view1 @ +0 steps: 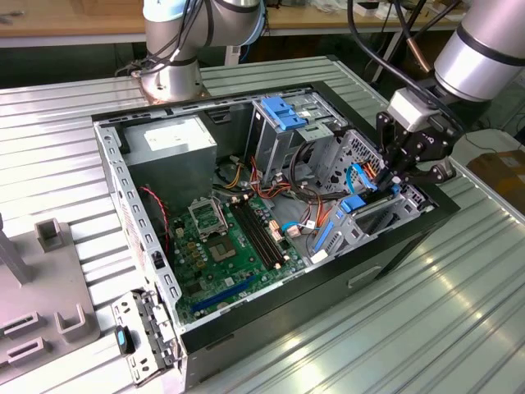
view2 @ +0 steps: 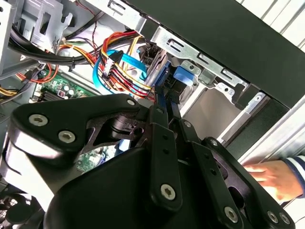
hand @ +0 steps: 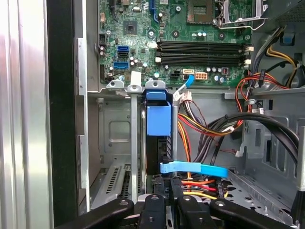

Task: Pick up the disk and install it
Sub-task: 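Insert the second disk wire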

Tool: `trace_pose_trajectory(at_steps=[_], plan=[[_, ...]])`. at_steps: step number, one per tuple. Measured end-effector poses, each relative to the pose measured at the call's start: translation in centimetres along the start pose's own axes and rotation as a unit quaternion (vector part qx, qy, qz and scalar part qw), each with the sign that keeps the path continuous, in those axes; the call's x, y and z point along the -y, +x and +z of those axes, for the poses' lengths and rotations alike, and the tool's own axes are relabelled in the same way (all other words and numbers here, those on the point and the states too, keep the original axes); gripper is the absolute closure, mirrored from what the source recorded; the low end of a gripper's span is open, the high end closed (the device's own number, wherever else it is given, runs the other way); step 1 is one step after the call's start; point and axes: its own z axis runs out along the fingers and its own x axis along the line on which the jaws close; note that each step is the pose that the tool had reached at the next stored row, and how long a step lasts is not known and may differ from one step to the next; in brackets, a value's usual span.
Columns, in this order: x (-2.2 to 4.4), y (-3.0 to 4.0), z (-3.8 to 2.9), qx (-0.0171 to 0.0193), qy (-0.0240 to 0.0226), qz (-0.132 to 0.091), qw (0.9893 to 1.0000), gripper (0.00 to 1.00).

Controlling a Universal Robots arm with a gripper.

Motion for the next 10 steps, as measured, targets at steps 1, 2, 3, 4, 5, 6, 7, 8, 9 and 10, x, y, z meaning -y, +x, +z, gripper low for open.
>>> trace_pose_trajectory(at_steps=[1,2,3,4,5,6,7,8,9,10], plan=[[0.00,0.00,0.08,0.0000,0.0000,0.000,1.0000,0.84],[0.00,0.01,0.10,0.0000,0.0000,0.000,1.0000,0.84],[0.00,0.00,0.11,0.0001,0.0000,0.000,1.0000,0.84],[0.00,0.00,0.12,0.0005,0.0000,0.000,1.0000,0.84],[-0.01,0.01,0.18,0.0008,0.0000,0.000,1.0000,0.84],[-0.01,0.01,0.26,0.0008,0.0000,0.000,1.0000,0.84],[-0.01,0.01,0.35,0.0008,0.0000,0.000,1.0000,0.84],[-0.02,0.02,0.44,0.0010,0.0000,0.000,1.0000,0.84],[-0.02,0.02,0.58,0.0010,0.0000,0.000,1.0000,0.84],[-0.02,0.03,0.65,0.0007,0.0000,0.000,1.0000,0.84]])
